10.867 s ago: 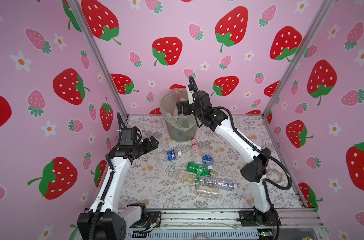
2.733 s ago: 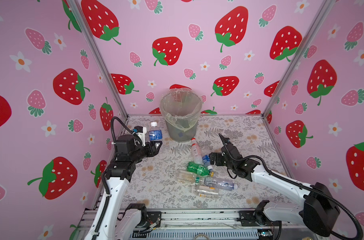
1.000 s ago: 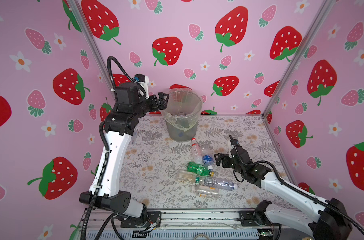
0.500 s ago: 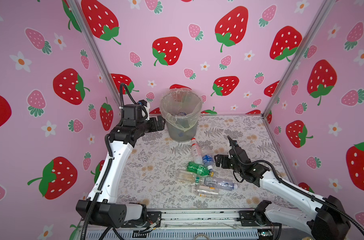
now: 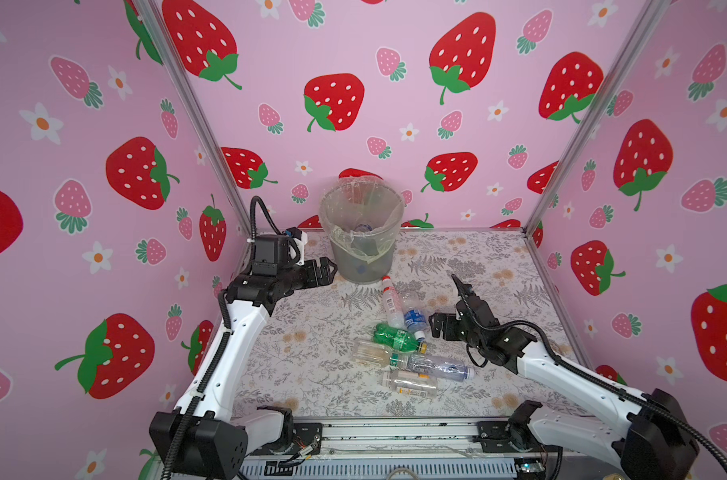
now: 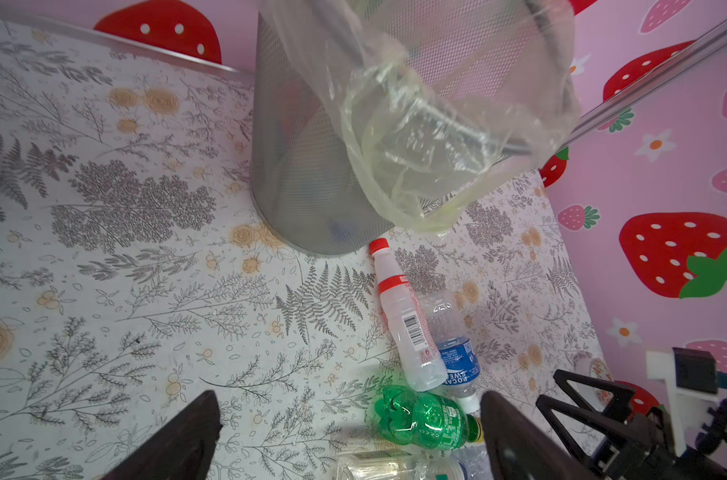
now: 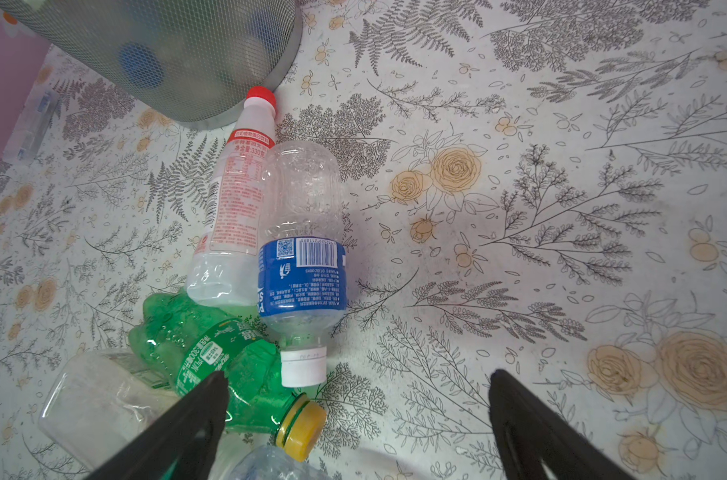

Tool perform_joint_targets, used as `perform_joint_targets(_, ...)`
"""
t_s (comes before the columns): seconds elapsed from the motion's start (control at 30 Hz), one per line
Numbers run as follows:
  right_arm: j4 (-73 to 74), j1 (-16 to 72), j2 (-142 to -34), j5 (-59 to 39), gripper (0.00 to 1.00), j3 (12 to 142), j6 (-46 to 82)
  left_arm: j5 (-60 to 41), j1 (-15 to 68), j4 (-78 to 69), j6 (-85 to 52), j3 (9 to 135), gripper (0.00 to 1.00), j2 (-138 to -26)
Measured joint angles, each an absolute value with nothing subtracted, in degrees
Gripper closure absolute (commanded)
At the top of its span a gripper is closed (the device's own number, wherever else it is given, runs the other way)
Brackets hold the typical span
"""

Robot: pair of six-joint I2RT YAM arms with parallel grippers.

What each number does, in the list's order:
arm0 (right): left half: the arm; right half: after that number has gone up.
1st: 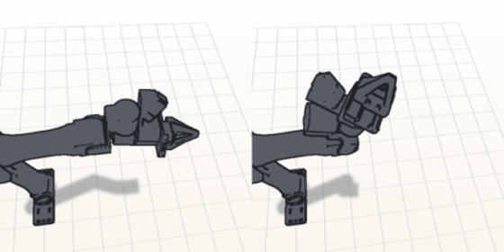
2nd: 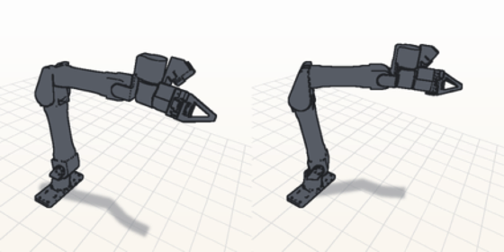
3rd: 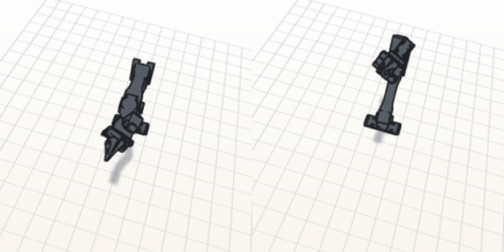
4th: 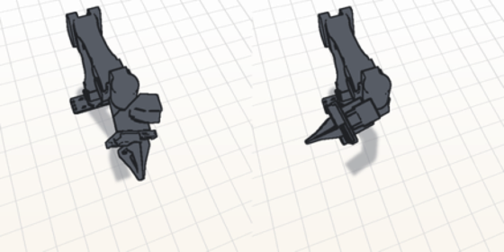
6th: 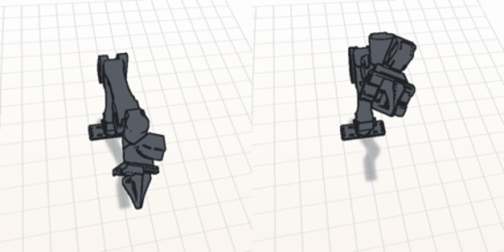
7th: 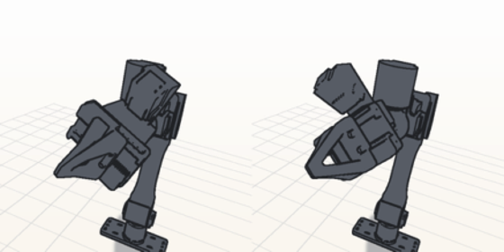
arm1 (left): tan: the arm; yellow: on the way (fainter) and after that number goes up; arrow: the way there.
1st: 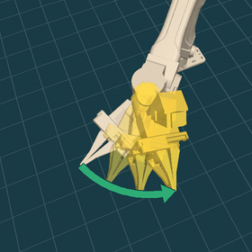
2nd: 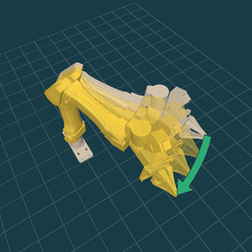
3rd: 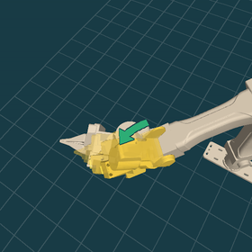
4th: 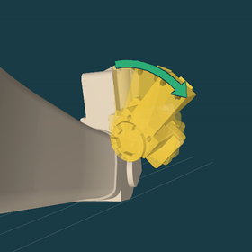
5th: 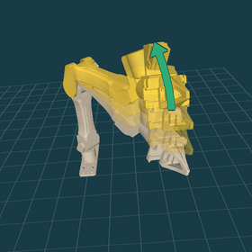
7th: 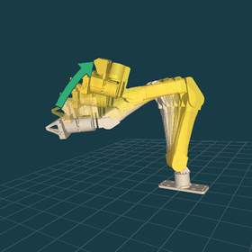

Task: Throw the plastic bottles in the bin
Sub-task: 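Draw the left gripper back while the right gripper lowers toward the blue-labelled bottle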

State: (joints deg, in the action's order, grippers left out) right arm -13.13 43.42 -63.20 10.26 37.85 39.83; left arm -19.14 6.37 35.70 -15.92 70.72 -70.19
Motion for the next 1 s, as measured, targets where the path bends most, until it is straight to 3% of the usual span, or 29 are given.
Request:
perform_joint_targets(0.33, -13.10, 43.42, -66.70, 8.93, 0.01, 37.85, 41.63, -20.58, 6.37, 30.13, -18.46, 61.28, 0.01, -63.13)
perform_joint_targets(1.0, -10.41, 43.42, -76.16, 5.37, 0.01, 40.18, 43.66, -23.53, 6.35, 32.18, -20.86, 60.05, 0.01, -68.20)
